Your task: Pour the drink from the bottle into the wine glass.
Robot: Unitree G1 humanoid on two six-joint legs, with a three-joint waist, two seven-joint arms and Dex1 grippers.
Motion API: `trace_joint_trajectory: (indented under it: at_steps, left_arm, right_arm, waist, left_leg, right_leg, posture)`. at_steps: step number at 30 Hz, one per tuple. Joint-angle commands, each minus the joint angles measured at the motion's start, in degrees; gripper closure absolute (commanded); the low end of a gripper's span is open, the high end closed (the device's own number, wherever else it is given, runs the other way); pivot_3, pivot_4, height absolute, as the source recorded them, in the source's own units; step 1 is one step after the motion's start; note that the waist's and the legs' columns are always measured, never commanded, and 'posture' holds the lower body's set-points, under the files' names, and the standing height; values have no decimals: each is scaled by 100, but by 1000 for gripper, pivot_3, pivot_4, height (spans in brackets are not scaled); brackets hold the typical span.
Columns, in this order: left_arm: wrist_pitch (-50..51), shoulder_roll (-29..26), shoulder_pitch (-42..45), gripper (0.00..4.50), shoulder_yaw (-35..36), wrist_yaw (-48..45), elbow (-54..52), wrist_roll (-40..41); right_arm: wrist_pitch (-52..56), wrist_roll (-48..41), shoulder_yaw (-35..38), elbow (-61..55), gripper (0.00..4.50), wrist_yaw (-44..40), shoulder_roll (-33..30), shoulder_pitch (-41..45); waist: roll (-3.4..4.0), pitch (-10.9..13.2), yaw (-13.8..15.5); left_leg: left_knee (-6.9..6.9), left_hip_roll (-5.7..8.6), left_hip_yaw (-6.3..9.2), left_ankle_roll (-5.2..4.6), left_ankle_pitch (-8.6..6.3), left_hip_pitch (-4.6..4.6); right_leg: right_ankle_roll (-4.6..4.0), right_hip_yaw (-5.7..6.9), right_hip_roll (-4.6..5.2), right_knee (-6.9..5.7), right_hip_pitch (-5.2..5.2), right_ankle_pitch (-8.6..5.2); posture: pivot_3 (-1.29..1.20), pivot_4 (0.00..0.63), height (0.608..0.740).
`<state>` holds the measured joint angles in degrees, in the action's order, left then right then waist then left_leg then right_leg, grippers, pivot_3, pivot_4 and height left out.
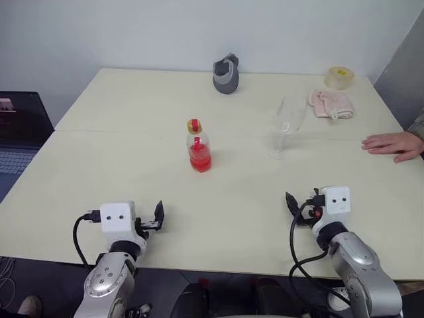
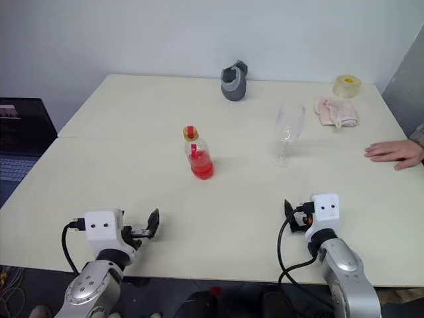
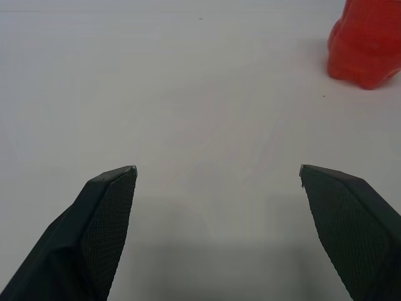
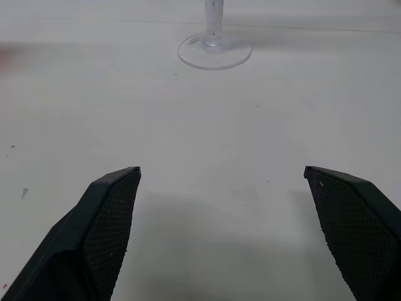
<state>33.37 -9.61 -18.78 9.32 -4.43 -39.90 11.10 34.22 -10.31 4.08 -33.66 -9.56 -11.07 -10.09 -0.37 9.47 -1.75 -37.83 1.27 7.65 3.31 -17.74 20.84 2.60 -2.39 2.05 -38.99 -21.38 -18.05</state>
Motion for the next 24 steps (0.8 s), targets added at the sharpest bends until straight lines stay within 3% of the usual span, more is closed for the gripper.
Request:
trace_joint_trajectory:
  at_steps: [1, 18, 24]
  left_arm:
    - [-68, -100, 21, 34, -15, -90, -115, -16]
    - [-437, -34, -116, 34, -93, -315, -39, 28]
    - [-598, -162, 50, 34, -153, -418, 223, -84]
  right_arm:
    - [-91, -30, 3, -296, 0, 39, 18, 18]
    - [-117, -53, -70, -281, 0, -84, -54, 10]
    - [-116, -651, 91, -335, 0, -727, -271, 69]
  waist:
    - [0, 0, -1]
    - [0, 0, 0]
    - [0, 0, 0]
  left_leg:
    - [0, 0, -1, 0, 0, 0]
    - [0, -1, -1, -1, 0, 0]
    - [0, 1, -2, -1, 0, 0]
  right_leg:
    - [0, 0, 0, 0, 0, 0]
    - [0, -1, 0, 1, -1, 0]
    - [0, 0, 0, 1, 0, 0]
  posture:
    - [0, 150, 740]
    - [0, 150, 740]
    - [0, 150, 740]
